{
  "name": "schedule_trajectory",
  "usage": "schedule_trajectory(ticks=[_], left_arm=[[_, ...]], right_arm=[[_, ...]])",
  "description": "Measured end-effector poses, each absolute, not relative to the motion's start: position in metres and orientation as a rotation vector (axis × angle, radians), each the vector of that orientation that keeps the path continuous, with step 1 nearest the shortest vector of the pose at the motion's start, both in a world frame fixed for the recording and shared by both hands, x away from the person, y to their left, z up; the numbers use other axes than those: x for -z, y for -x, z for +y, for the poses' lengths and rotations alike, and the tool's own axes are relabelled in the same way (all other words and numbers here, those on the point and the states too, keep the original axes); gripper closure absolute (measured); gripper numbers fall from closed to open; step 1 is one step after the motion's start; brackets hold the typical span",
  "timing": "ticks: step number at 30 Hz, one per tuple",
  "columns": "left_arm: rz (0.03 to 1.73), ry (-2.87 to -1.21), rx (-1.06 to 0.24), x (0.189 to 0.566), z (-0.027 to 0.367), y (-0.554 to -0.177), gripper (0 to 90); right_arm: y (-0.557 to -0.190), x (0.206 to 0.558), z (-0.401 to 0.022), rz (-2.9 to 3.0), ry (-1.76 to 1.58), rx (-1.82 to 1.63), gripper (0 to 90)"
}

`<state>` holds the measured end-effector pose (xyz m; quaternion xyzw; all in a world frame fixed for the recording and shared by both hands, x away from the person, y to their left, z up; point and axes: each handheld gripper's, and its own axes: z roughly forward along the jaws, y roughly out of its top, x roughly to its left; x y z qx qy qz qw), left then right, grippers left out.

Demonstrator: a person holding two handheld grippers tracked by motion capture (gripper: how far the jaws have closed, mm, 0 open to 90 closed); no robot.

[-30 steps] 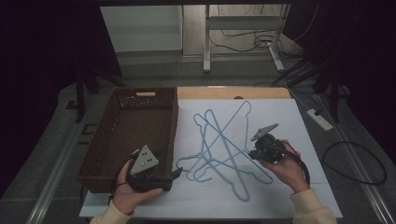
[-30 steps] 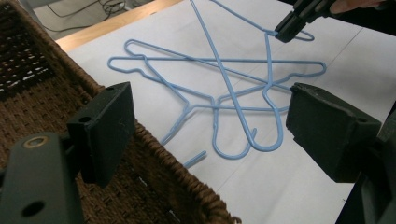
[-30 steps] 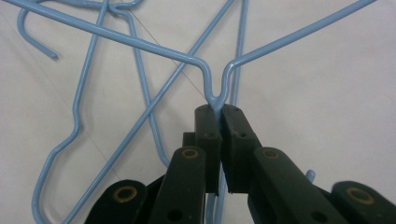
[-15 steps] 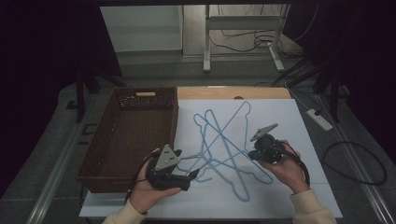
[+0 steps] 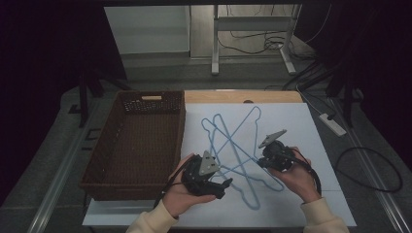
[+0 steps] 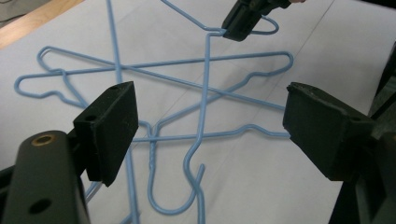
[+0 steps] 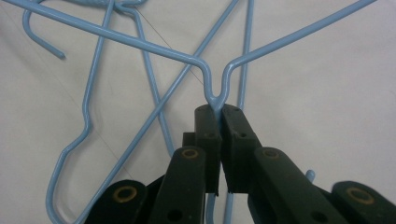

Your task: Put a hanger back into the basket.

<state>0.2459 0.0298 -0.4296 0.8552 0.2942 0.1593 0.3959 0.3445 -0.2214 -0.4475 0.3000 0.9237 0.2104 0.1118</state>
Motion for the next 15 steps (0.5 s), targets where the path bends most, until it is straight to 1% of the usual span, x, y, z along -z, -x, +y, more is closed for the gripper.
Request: schedule_trajectory(ticks=[11, 15], left_arm=[[0.724, -2.289, -0.403, 0.447, -0.003, -0.271, 23.5], [0.713, -2.335, -0.401, 0.456, -0.010, -0.278, 25.9]], right_arm=[[-0.343, 0.449, -0.213, 2.715, -0.888, -0.569, 86.6], [-0.343, 0.450, -0.212, 2.718, -0.889, -0.569, 86.6]])
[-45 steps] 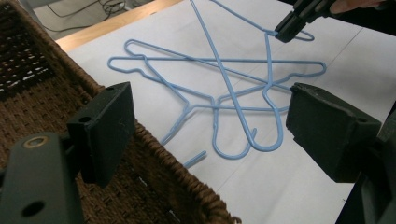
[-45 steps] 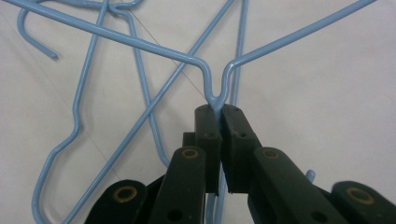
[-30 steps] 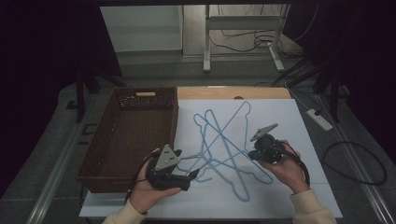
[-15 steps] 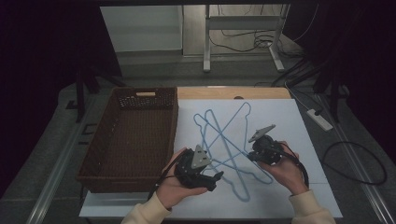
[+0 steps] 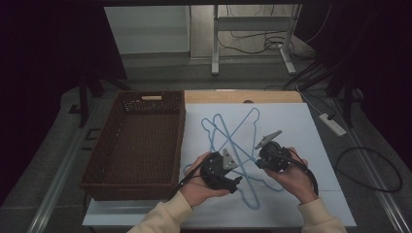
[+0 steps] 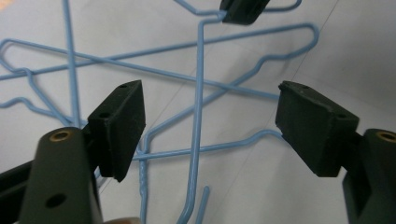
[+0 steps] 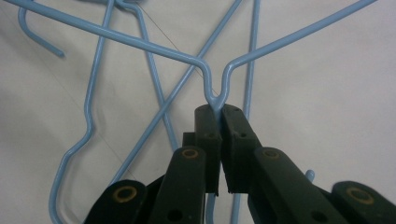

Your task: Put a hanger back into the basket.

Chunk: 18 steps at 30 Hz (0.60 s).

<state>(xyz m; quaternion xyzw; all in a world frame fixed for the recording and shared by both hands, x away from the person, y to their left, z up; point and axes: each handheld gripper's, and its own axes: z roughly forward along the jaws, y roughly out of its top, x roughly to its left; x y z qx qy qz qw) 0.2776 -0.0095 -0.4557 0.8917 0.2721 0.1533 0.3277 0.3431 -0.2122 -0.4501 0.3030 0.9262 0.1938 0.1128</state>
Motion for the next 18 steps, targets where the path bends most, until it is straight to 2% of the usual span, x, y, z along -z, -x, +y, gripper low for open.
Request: schedule_trajectory(ticks=[6, 11, 18], left_arm=[[0.730, -2.378, -0.405, 0.466, -0.013, -0.285, 29.5], [0.723, -2.408, -0.408, 0.468, -0.016, -0.288, 36.7], [0.708, -2.470, -0.401, 0.470, -0.022, -0.292, 60.2]], right_arm=[[-0.342, 0.450, -0.210, 2.719, -0.893, -0.569, 86.5], [-0.341, 0.449, -0.209, 2.717, -0.899, -0.570, 86.5], [-0.339, 0.448, -0.205, 2.718, -0.878, -0.562, 86.5]])
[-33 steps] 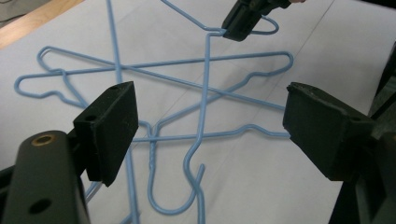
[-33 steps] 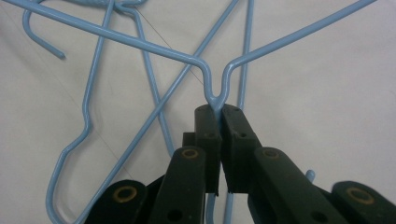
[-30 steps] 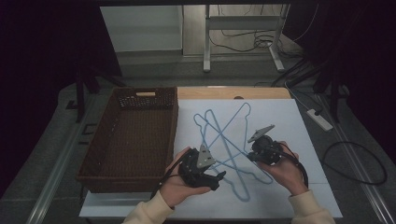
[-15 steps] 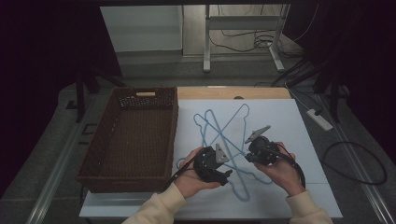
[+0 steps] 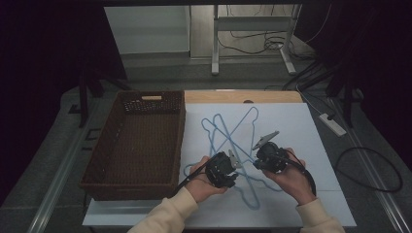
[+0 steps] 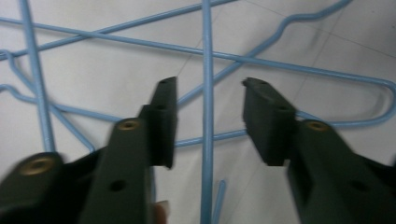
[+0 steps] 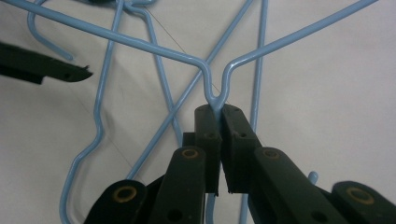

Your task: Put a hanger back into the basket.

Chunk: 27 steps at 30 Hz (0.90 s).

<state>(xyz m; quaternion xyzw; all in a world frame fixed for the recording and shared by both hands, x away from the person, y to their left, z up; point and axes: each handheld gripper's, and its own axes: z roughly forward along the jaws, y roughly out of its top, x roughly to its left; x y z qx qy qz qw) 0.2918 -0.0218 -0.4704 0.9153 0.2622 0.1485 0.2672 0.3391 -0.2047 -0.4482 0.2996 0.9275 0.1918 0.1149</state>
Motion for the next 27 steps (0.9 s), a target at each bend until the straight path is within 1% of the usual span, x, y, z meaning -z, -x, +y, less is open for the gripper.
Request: schedule_trajectory(ticks=[2, 3, 5, 6, 7, 17, 27], left_arm=[[0.701, -2.477, -0.389, 0.4703, -0.0222, -0.2924, 67.0], [0.702, -2.477, -0.387, 0.4704, -0.0223, -0.2927, 67.0], [0.702, -2.477, -0.379, 0.4701, -0.0221, -0.2935, 75.6], [0.706, -2.478, -0.395, 0.4691, -0.0213, -0.2945, 82.3], [0.711, -2.472, -0.387, 0.4687, -0.0207, -0.2952, 85.1], [0.702, -2.463, -0.372, 0.4645, -0.0187, -0.2960, 86.2], [0.693, -2.474, -0.396, 0.4625, -0.0198, -0.2957, 86.4]], right_arm=[[-0.3390, 0.4479, -0.2049, 2.718, -0.877, -0.565, 86.5], [-0.3390, 0.4479, -0.2049, 2.718, -0.877, -0.565, 86.5], [-0.3389, 0.4478, -0.2049, 2.716, -0.876, -0.566, 86.5], [-0.3385, 0.4476, -0.2046, 2.717, -0.874, -0.565, 86.5], [-0.3382, 0.4475, -0.2045, 2.717, -0.875, -0.563, 86.5], [-0.3366, 0.4441, -0.2056, 2.703, -0.864, -0.588, 86.4], [-0.3367, 0.4432, -0.2074, 2.697, -0.860, -0.614, 86.2]])
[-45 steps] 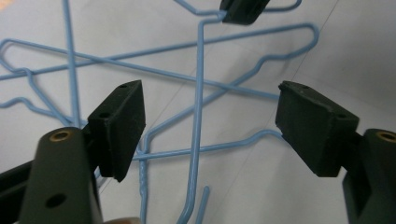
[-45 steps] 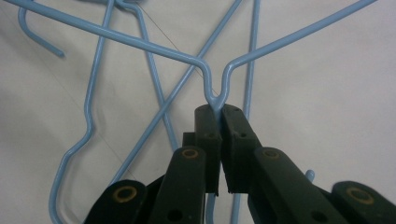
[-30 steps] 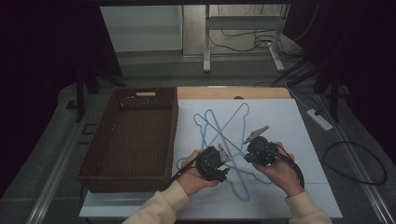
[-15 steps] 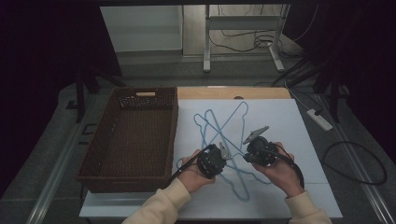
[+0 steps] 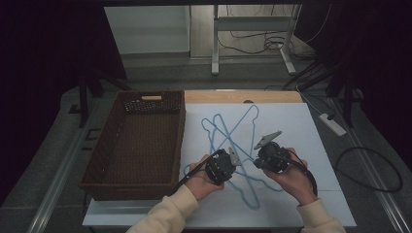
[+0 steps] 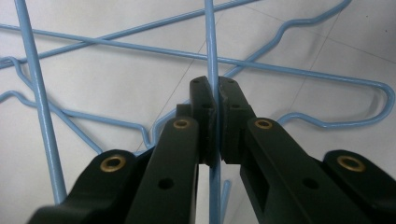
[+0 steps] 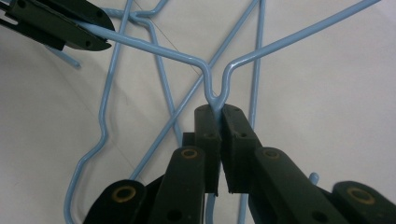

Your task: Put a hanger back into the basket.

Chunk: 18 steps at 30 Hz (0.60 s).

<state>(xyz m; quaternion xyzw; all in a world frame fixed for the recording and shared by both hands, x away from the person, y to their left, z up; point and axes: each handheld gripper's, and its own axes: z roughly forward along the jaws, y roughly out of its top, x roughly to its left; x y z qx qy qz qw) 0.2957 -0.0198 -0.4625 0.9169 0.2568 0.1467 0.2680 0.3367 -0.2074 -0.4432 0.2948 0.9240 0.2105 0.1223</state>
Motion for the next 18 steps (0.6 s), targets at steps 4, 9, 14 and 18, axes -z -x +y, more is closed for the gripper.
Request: schedule_trajectory(ticks=[4, 9, 14, 18], left_arm=[[0.685, -2.484, -0.412, 0.4629, -0.0209, -0.2954, 86.4], [0.698, -2.483, -0.411, 0.4647, -0.0234, -0.2961, 86.4], [0.707, -2.490, -0.404, 0.4666, -0.0238, -0.2976, 86.5], [0.712, -2.499, -0.394, 0.4702, -0.0253, -0.2982, 86.6]], right_arm=[[-0.3372, 0.4442, -0.2084, 2.702, -0.871, -0.618, 86.0], [-0.3379, 0.4454, -0.2095, 2.700, -0.878, -0.616, 85.6], [-0.3383, 0.4443, -0.2116, 2.695, -0.884, -0.641, 84.5], [-0.3385, 0.4436, -0.2131, 2.692, -0.892, -0.654, 85.3]])
